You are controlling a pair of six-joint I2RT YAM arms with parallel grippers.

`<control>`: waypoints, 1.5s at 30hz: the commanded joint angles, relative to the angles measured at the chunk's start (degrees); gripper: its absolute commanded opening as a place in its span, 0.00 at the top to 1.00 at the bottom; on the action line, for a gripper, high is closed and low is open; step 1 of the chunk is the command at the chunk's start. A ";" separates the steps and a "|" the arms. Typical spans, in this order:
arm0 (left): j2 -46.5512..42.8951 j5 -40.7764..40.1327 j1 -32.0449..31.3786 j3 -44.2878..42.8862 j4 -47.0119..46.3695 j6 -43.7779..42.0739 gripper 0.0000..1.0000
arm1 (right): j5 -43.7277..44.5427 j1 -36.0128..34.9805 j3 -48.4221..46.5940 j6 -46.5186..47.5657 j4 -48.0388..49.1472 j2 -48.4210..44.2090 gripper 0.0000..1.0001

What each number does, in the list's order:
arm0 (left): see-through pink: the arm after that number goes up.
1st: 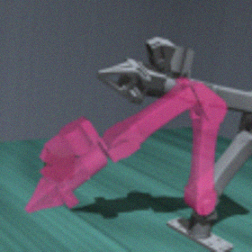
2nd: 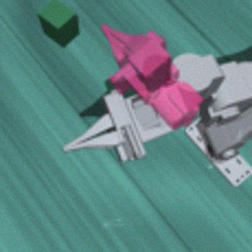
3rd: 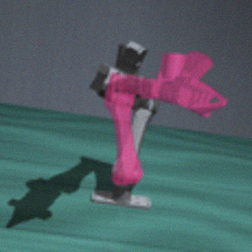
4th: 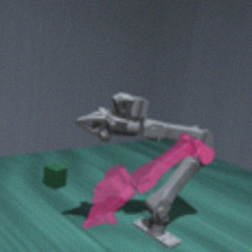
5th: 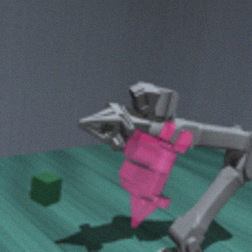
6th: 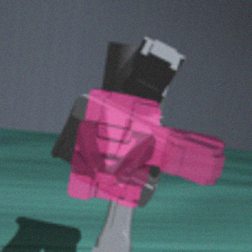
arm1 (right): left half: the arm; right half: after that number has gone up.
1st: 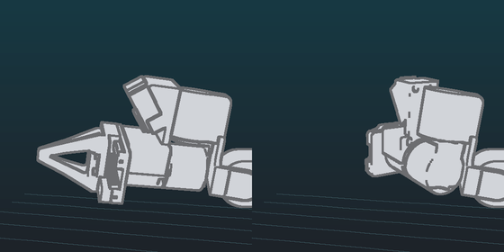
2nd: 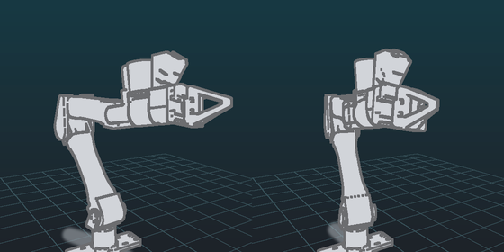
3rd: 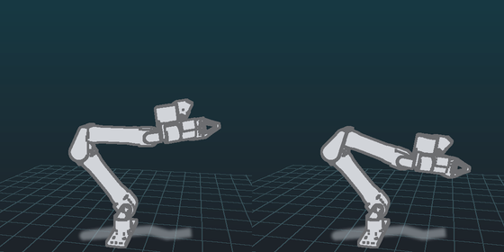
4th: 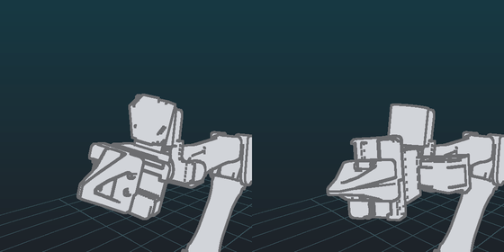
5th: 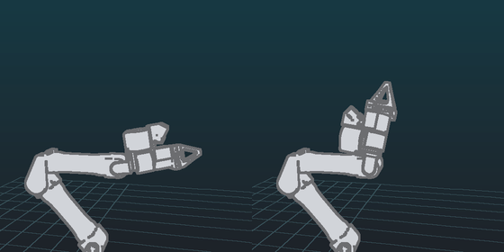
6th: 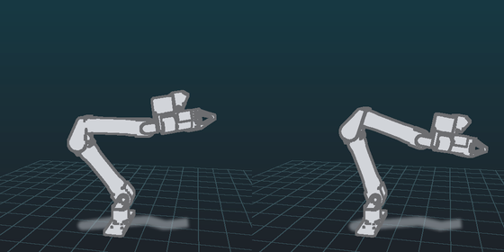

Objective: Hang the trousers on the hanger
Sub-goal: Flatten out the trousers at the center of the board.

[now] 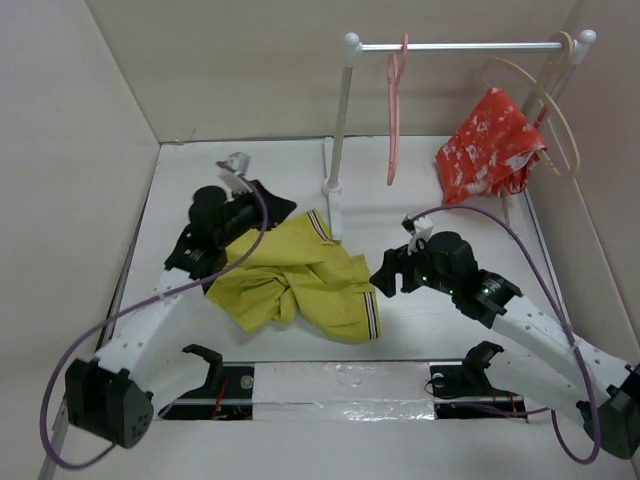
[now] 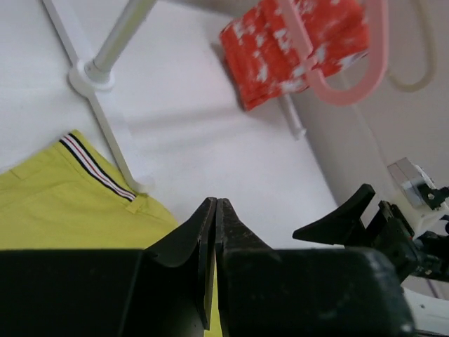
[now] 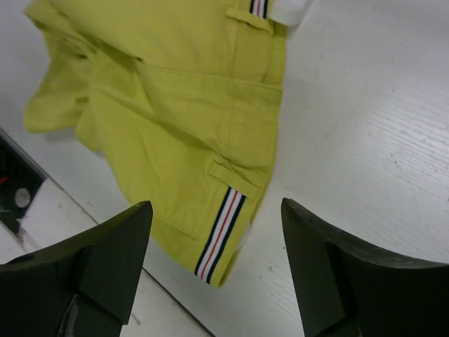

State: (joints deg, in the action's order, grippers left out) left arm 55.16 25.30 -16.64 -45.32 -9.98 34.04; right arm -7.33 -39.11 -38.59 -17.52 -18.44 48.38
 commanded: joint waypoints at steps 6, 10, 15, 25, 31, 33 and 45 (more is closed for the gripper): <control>5.59 -26.22 -16.67 -8.13 7.94 -4.16 0.61 | -1.10 -1.05 3.43 -3.57 11.74 10.23 0.17; -5.19 -37.82 -16.67 -2.59 21.37 -1.19 0.31 | -2.60 -1.05 6.06 -4.72 17.20 15.67 0.17; -15.34 -43.49 -16.67 4.96 32.29 5.94 0.09 | -5.32 -1.05 6.60 -4.98 22.55 23.24 0.22; -8.58 -44.90 -13.95 14.38 23.88 12.28 0.07 | -5.07 -14.22 14.40 -11.38 22.31 18.52 1.00; -0.25 -43.67 -9.47 15.09 11.31 10.88 0.12 | 0.47 -18.89 21.62 -18.60 18.61 8.42 1.00; 2.31 -43.93 -9.46 14.30 7.09 10.35 0.22 | 1.18 -18.89 22.33 -18.87 17.22 6.30 1.00; -3.29 -43.58 -8.23 14.09 16.21 8.93 1.00 | -6.38 -22.76 14.69 -10.70 5.27 6.22 0.30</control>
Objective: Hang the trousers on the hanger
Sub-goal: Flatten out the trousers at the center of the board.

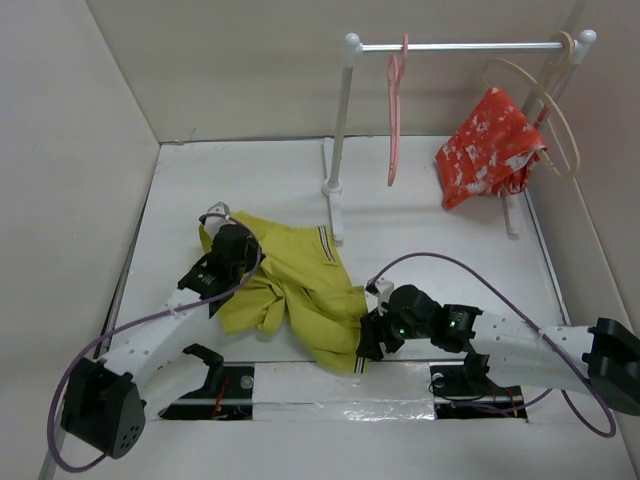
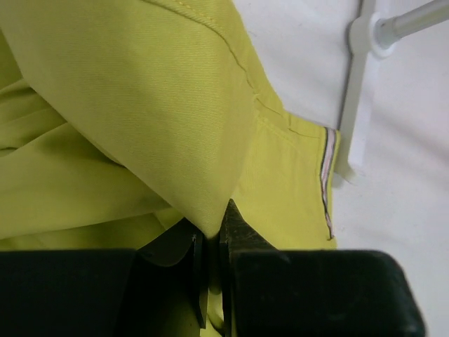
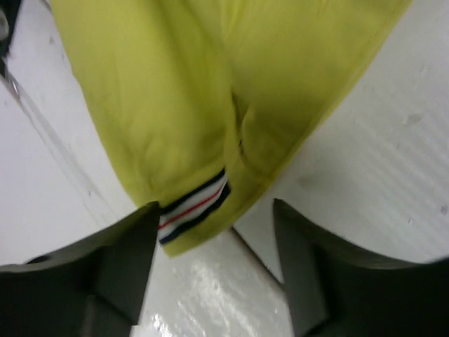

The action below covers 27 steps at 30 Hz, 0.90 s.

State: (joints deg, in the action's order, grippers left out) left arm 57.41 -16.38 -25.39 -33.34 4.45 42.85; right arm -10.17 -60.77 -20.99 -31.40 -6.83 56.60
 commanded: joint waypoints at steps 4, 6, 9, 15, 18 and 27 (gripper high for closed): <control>-13.27 1.25 0.51 8.28 4.33 4.24 1.00 | 4.54 0.03 -10.10 6.25 -11.62 -8.95 0.13; -15.04 1.79 0.51 10.04 7.49 5.66 1.00 | 6.39 2.48 -15.90 7.31 -11.37 -9.31 0.13; -19.25 1.70 -0.70 12.06 10.23 7.94 1.00 | 7.97 5.13 -20.04 9.33 -6.11 -4.94 0.14; -23.04 6.71 -2.21 16.72 9.26 11.29 1.00 | 12.26 8.57 -31.52 11.27 5.07 21.41 0.35; -23.04 7.33 -2.74 17.87 9.18 11.73 1.00 | 17.61 8.57 -36.12 9.78 9.00 33.35 0.38; -23.75 7.94 -3.79 18.84 8.39 11.55 1.00 | 31.87 8.57 -45.19 4.42 7.01 49.57 0.24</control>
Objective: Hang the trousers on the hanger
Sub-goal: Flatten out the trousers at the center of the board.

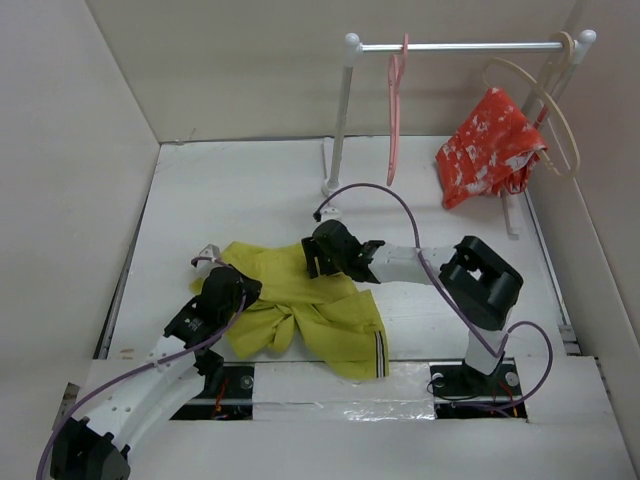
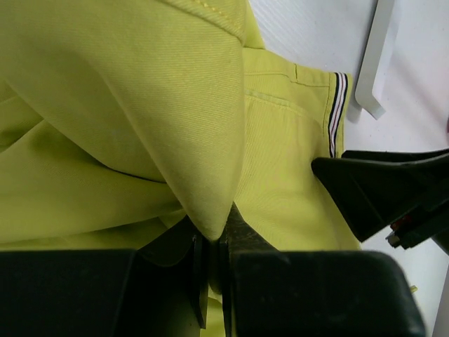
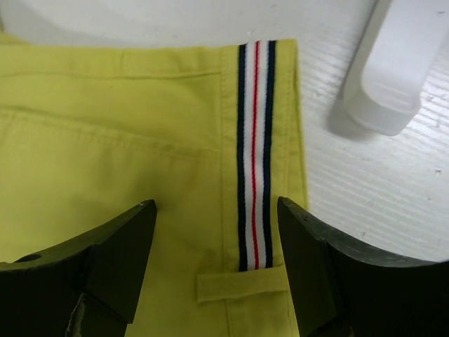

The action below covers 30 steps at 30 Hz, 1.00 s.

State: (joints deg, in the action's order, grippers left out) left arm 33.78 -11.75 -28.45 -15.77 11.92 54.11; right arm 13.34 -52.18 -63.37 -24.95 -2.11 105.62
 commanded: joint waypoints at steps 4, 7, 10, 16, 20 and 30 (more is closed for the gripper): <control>-0.12 3.05 -0.73 1.53 0.30 -0.14 1.00 | 9.08 -0.02 -2.72 -3.61 2.28 3.70 0.24; 0.32 2.35 -0.73 1.01 0.12 -0.49 0.99 | 6.17 -0.02 -3.42 -3.70 0.36 7.22 0.22; 0.67 1.91 -0.73 0.65 -0.32 -0.93 0.95 | 4.77 -0.02 -2.55 -4.23 1.05 9.86 0.23; -0.29 0.24 -0.73 -0.84 0.03 -1.54 0.89 | 4.58 0.50 2.20 -2.04 8.78 4.17 0.97; -0.73 -0.47 -0.73 -2.95 -1.02 -2.77 0.99 | 8.79 -0.89 7.10 -1.15 10.20 -7.07 1.00; 5.42 -1.25 -0.73 -13.22 -4.19 -8.66 0.20 | 21.46 0.23 23.10 -4.84 -0.32 -42.48 1.00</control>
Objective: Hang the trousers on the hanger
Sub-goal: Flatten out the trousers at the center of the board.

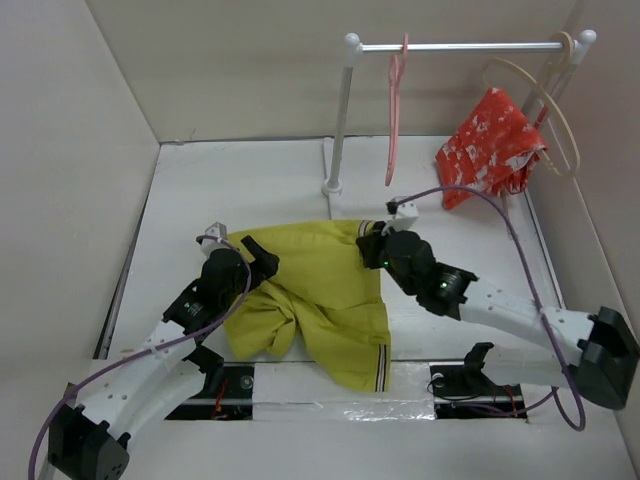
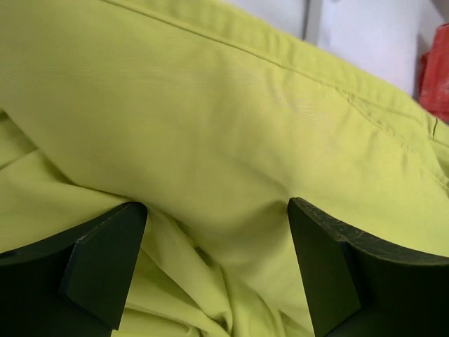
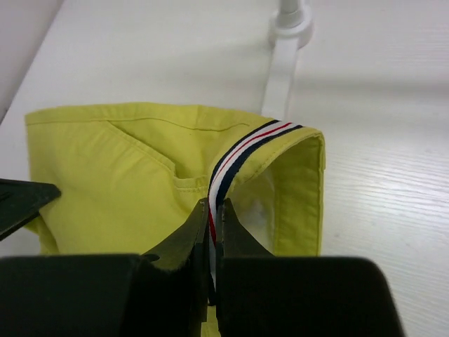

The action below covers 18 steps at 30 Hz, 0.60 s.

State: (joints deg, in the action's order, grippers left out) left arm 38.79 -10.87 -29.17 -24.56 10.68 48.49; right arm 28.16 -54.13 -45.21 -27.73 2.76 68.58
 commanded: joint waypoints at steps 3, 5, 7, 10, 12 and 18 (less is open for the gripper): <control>0.94 -4.50 1.12 -4.19 -3.65 -2.79 0.21 | 6.47 6.57 8.55 -3.30 -8.03 -12.47 1.00; 1.21 -4.25 2.62 -3.66 -3.91 -2.17 0.21 | 5.59 8.59 11.09 -3.82 -9.35 -15.65 1.00; 0.68 -4.68 3.24 -2.61 -4.09 -1.12 0.21 | 5.94 11.40 13.21 -2.96 -10.06 -19.68 1.00; 0.06 -6.95 3.24 -0.94 -3.91 0.02 0.20 | 4.02 16.75 13.57 -2.33 -12.07 -22.34 1.00; 0.32 -7.84 3.24 -0.23 -3.65 1.34 0.19 | 2.96 19.14 13.48 -1.46 -12.17 -23.40 1.00; 4.28 -5.04 3.24 2.05 -0.40 3.71 0.20 | -2.23 27.31 12.34 2.41 -11.99 -24.54 1.00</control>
State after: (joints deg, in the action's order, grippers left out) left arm 42.15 -16.38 -26.13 -23.86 8.27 50.30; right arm 27.38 -29.65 -30.96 -28.03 -10.33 44.58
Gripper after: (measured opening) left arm 0.802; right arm 0.046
